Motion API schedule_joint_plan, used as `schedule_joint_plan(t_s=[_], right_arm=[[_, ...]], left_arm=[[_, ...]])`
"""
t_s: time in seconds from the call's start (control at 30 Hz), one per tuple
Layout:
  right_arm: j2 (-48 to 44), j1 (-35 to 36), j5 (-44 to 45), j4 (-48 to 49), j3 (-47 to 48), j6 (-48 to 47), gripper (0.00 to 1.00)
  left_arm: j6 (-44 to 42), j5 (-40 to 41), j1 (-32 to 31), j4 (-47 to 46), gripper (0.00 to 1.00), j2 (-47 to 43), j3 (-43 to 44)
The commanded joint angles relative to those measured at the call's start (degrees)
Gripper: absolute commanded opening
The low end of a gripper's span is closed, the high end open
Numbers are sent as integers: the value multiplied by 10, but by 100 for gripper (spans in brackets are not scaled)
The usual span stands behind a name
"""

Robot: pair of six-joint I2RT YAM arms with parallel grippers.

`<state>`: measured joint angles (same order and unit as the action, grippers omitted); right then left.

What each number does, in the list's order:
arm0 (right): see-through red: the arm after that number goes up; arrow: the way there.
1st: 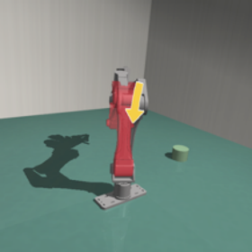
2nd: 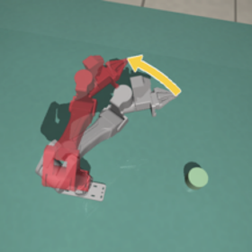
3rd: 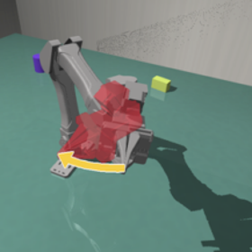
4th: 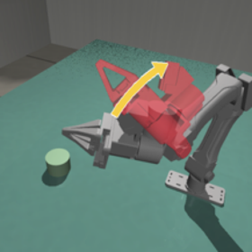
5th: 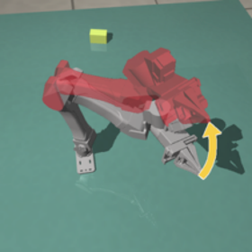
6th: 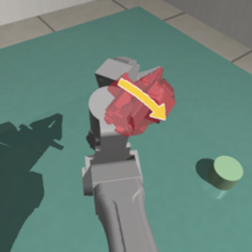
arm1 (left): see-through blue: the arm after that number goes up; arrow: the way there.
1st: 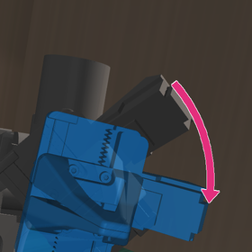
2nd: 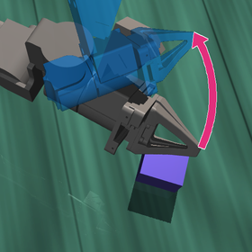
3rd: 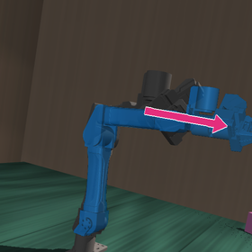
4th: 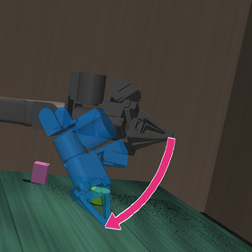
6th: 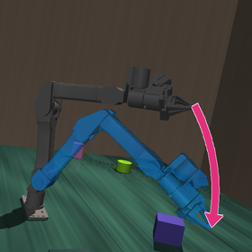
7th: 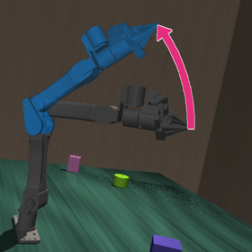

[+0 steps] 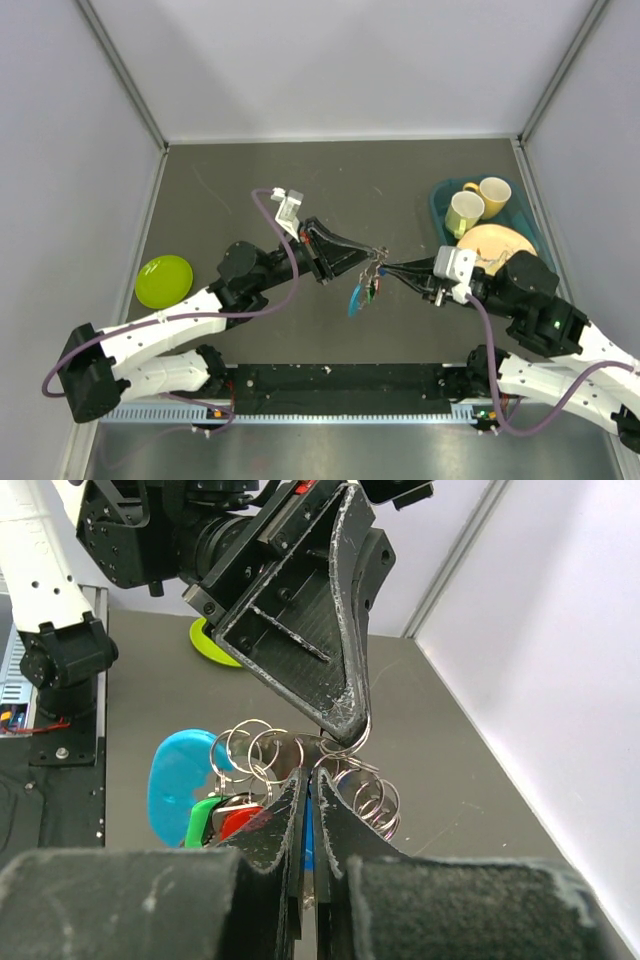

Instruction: Remove the keys from the keyring

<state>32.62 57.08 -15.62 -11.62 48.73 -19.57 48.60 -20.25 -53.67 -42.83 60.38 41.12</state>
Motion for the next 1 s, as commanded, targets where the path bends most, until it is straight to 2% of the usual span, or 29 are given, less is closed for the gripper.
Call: schedule_joint_plan(t_s=[0.0, 0.4, 0.47, 0.5, 0.57, 0.7, 0.8, 0.97], right_arm=[[5, 0, -45, -17, -4, 5, 0], [22, 6, 3, 3, -3, 31, 0], [12, 6, 42, 3, -4, 59, 10], [7, 6, 57, 7, -7, 74, 19], [-14, 6, 74, 10, -11, 123, 21], [-56, 5, 73, 30, -14, 208, 33], [-64, 6, 115, 46, -4, 265, 35], [-28, 5, 121, 22, 44, 333, 35]], left_arm=[[6, 65, 8, -76, 0, -7, 8], [-5, 75, 8, -72, 0, -12, 2], [-22, 70, 8, -65, 0, -17, 0], [-26, 69, 8, -60, 0, -21, -3], [-31, 64, 8, -58, 0, -25, -6], [-22, 31, 8, -102, 0, -18, -16], [-18, -1, 8, -140, 0, -8, -17], [-4, -31, 8, -199, 0, 9, -19]])
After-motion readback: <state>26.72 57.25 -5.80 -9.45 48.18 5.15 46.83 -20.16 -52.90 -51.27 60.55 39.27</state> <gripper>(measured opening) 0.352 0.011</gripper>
